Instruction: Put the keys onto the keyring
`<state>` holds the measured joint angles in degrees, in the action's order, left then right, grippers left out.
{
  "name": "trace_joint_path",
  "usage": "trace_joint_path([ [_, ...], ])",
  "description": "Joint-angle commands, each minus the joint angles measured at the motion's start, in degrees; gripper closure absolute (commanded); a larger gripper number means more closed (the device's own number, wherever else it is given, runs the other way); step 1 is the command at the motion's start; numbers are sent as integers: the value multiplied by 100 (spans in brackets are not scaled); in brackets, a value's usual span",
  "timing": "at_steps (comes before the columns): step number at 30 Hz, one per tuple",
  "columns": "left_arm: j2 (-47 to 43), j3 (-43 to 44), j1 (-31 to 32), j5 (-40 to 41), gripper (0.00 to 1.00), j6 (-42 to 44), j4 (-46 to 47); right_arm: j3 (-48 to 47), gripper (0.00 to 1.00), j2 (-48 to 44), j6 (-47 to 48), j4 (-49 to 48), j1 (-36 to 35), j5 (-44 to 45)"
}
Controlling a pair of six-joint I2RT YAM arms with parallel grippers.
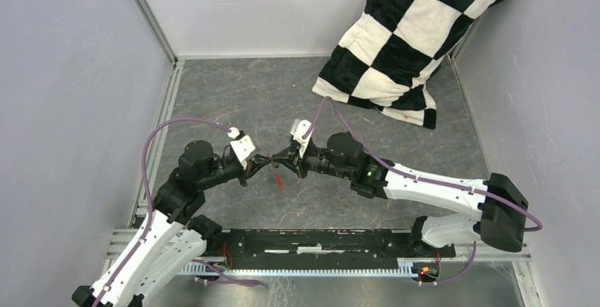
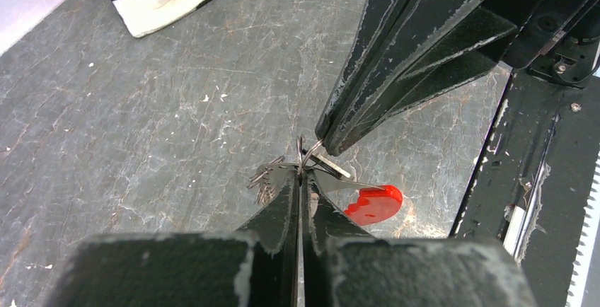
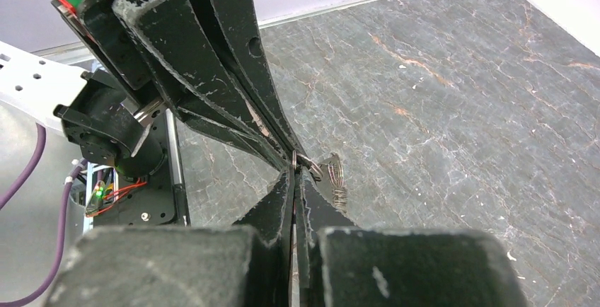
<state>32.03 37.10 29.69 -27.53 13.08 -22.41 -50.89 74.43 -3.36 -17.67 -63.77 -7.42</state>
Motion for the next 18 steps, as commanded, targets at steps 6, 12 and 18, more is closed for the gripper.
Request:
trace_joint_path([
  [6, -153, -70, -13, -207, 98, 258, 192, -62, 100, -20, -102, -308, -36, 254],
  [12, -195, -85, -16, -235, 98, 324, 149, 18, 100, -68, -173, -383, -37, 397],
  [18, -241, -89, -14, -232, 98, 339, 135, 44, 100, -76, -168, -344, -39, 438],
])
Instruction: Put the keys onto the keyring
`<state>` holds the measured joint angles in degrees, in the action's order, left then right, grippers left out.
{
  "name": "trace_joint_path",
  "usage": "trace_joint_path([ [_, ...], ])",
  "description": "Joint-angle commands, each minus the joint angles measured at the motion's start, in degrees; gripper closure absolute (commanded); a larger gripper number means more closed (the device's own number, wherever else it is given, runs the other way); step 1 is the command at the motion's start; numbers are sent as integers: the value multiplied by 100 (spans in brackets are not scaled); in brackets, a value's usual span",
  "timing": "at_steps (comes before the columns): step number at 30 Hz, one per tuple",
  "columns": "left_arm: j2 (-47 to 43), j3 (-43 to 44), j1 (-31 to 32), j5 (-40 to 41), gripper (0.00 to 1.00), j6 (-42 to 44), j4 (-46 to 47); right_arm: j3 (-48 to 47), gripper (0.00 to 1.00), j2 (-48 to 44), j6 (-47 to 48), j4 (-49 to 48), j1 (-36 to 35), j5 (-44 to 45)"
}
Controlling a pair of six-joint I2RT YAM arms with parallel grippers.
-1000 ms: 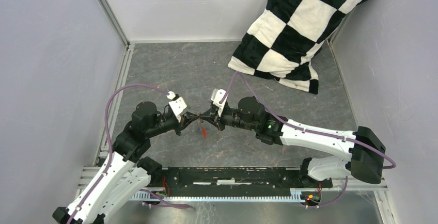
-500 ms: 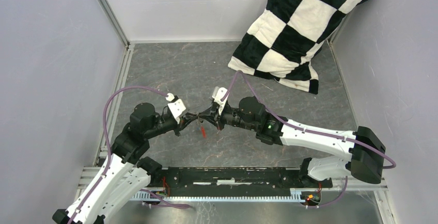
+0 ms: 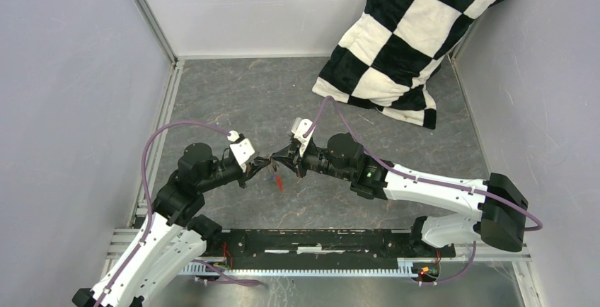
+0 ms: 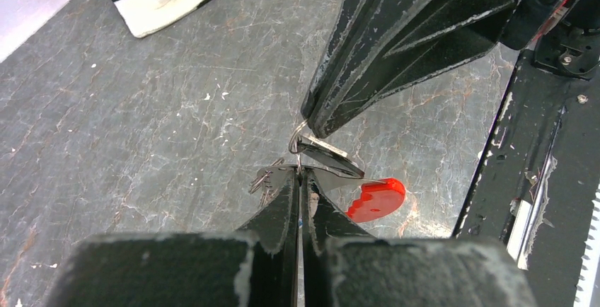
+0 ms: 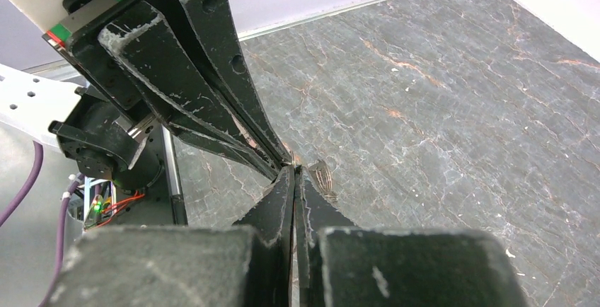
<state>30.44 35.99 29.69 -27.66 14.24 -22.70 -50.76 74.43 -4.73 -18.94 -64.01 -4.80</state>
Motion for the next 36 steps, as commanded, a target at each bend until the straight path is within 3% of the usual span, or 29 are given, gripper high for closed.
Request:
trace_joint_path([
  [1, -88, 16, -14, -223, 98, 222, 166, 31, 100, -72, -30, -201, -15, 177],
  [36, -357, 6, -16, -227, 98, 202, 429, 110, 99, -24, -182, -102, 43, 296],
])
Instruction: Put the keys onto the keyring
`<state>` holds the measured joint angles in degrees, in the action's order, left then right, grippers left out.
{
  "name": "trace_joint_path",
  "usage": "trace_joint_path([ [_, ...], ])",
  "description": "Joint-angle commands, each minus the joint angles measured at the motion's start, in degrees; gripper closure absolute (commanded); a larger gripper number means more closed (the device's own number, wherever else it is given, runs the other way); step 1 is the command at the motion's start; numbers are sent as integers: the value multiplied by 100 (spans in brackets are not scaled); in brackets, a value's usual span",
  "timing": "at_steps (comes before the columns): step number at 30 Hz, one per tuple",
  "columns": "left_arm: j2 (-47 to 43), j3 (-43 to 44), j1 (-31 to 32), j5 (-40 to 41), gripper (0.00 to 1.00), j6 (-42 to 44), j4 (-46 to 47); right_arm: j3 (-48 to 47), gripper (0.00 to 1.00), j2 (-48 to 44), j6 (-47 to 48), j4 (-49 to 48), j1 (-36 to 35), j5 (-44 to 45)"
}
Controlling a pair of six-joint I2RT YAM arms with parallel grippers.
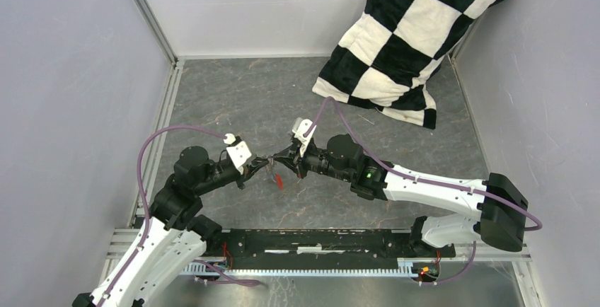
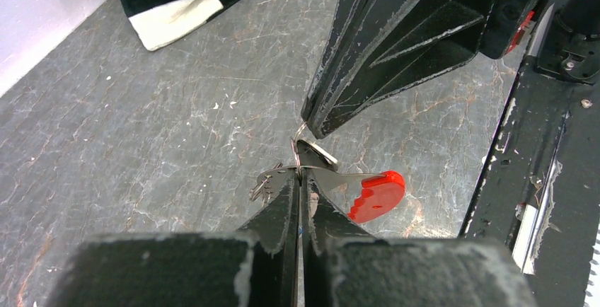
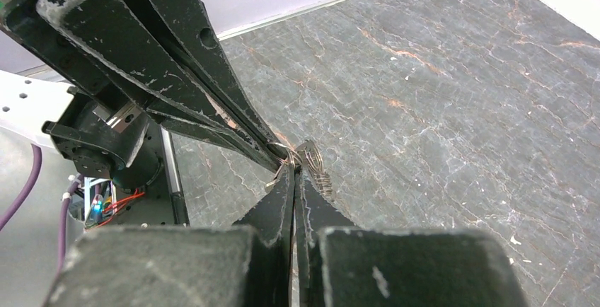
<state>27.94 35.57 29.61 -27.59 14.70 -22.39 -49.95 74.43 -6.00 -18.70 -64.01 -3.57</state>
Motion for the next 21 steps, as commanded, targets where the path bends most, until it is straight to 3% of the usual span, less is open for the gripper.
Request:
trace_joint_path([
  [1, -120, 46, -7, -236, 98, 156, 416, 45, 100, -29, -68, -128, 65, 165],
  [21, -360, -8, -7, -551, 98, 323, 724, 431, 100, -155, -517, -473, 479, -557],
])
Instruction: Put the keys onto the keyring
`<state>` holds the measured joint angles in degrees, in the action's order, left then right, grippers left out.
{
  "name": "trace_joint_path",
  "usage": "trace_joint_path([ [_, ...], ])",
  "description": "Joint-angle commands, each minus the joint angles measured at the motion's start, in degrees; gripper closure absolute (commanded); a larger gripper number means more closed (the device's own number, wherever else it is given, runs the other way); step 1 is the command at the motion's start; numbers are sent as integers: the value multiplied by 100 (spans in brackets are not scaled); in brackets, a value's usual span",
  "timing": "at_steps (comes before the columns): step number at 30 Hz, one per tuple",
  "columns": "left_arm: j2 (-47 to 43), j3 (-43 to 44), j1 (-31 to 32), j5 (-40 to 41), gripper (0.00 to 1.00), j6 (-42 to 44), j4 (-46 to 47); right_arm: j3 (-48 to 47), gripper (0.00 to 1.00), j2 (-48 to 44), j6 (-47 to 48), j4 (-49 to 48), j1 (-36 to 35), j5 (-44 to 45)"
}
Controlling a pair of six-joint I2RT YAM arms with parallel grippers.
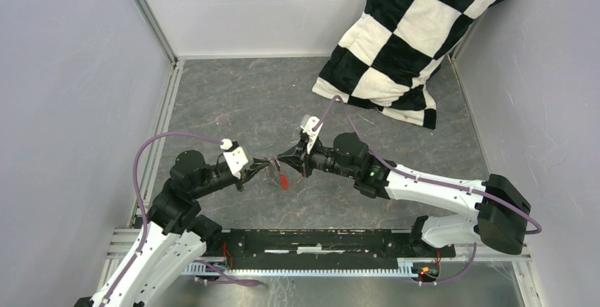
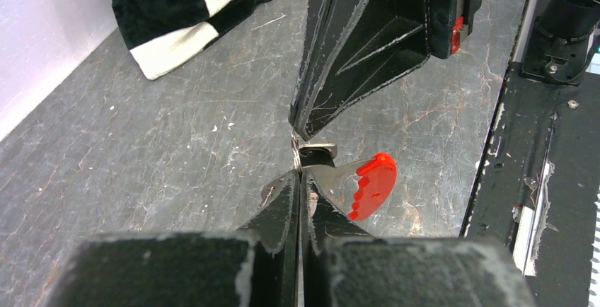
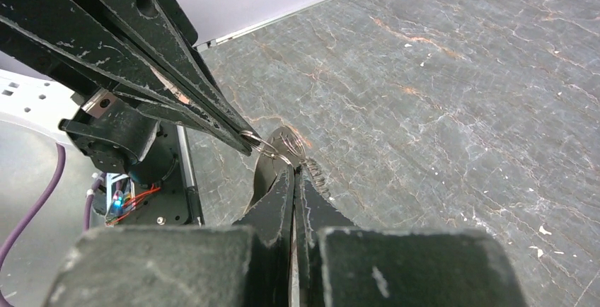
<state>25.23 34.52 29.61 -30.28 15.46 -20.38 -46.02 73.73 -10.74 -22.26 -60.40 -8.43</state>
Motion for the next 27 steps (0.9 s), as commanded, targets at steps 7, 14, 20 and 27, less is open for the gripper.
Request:
trace_joint_path([
  [7, -78, 112, -7, -303, 98, 324, 522, 47, 93, -104, 26, -142, 125, -340],
  [14, -136, 129, -5, -369, 98, 428, 494, 87, 54, -430, 482, 69, 165, -322],
  [20, -167, 186, -6, -564, 98, 546, 424, -274, 33, -614, 1422, 665, 316, -1327],
  [27, -120, 314, -7, -1320, 98, 572, 347, -750, 33, -626, 1955, 1097, 812, -3187],
])
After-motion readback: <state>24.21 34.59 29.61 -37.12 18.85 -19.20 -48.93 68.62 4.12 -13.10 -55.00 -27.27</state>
